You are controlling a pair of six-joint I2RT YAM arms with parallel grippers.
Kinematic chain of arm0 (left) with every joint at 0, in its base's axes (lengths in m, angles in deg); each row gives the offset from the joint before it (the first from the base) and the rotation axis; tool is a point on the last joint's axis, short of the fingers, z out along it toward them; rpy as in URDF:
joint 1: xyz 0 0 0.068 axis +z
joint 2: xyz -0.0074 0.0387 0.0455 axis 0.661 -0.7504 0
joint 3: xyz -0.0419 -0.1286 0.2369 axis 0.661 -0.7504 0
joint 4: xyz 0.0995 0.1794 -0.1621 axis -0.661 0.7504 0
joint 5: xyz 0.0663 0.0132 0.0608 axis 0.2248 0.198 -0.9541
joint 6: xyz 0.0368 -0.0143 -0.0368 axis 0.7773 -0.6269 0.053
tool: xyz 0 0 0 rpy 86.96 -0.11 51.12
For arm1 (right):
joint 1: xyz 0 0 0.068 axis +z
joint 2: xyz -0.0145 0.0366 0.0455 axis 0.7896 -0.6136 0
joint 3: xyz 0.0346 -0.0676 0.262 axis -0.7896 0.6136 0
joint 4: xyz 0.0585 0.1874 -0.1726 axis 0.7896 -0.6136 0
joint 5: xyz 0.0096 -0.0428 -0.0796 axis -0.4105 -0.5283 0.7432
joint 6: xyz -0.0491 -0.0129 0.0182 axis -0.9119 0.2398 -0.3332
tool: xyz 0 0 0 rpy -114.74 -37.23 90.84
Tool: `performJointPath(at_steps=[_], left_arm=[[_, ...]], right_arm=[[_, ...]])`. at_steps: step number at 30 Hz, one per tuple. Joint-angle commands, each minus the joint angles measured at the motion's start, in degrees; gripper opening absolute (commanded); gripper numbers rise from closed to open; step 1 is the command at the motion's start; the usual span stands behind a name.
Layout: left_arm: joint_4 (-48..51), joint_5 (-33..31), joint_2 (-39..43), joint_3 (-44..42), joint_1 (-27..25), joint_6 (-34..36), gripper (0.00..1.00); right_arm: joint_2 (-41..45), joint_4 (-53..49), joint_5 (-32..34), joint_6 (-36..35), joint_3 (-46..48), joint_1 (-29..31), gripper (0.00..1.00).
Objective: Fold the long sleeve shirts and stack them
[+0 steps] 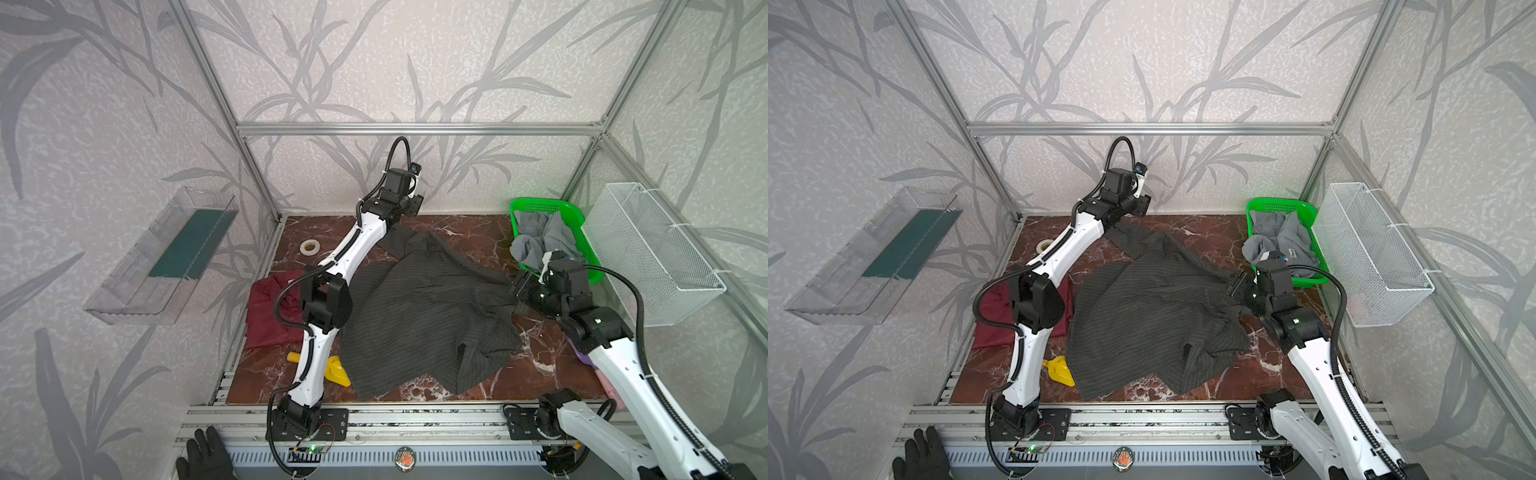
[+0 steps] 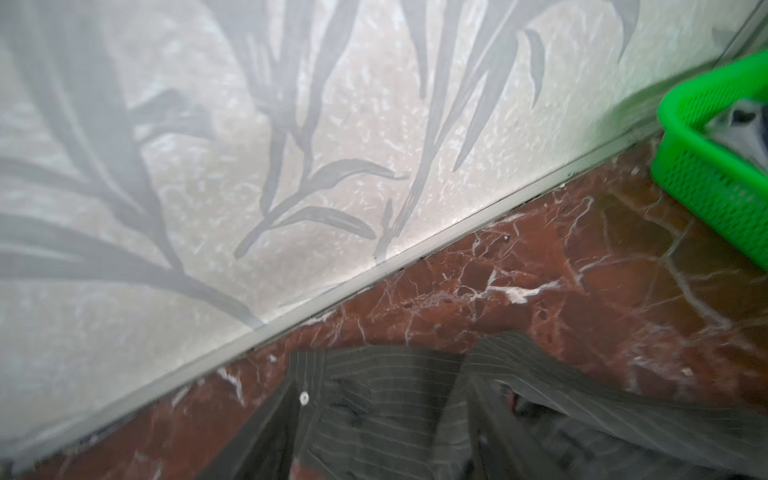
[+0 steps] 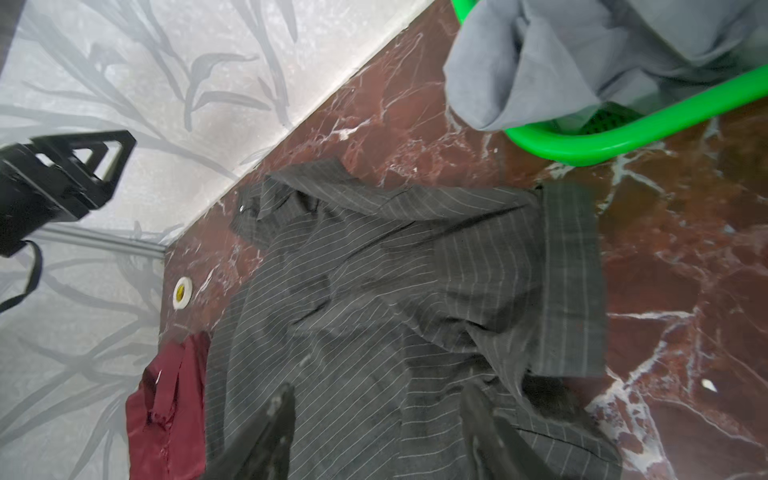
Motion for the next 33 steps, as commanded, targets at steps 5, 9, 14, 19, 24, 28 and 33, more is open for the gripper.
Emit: performJointPath(at_steps=[5, 9, 14, 19, 24, 28, 33], left_arm=[[11.3, 0.2, 19.0, -28.6, 9.1, -38.0, 0.66], [5.0, 2.6, 28.3, -48.6, 13.4, -45.2, 0.8], [3.2, 3.1, 33.8, -63.1, 19.7, -50.5, 0.8], [9.4, 3.2, 32.0, -64.9, 21.9, -53.3, 0.8], [13.4, 0.2, 30.5, -66.9, 24.7, -55.3, 0.8], [13.4, -1.6, 29.1, -69.2, 27.2, -55.6, 0.79], [13.6, -3.6, 24.4, -67.8, 29.5, -54.9, 0.78]], right_arm=[[-5.0, 2.2, -8.2, -3.5, -0.8, 2.6, 0.64], [-7.8, 3.9, -9.1, -4.9, -0.9, 5.1, 0.64], [-11.9, 6.0, -9.0, -5.6, 1.1, 7.2, 0.64], [-15.0, 9.8, -8.7, -4.6, 3.7, 8.0, 0.63], [-17.9, 11.2, -7.4, -4.9, 4.3, 8.0, 0.63], [-19.1, 12.5, -6.1, -4.4, 5.3, 8.0, 0.62], [-19.9, 13.4, -4.6, -3.9, 5.7, 7.9, 0.61]])
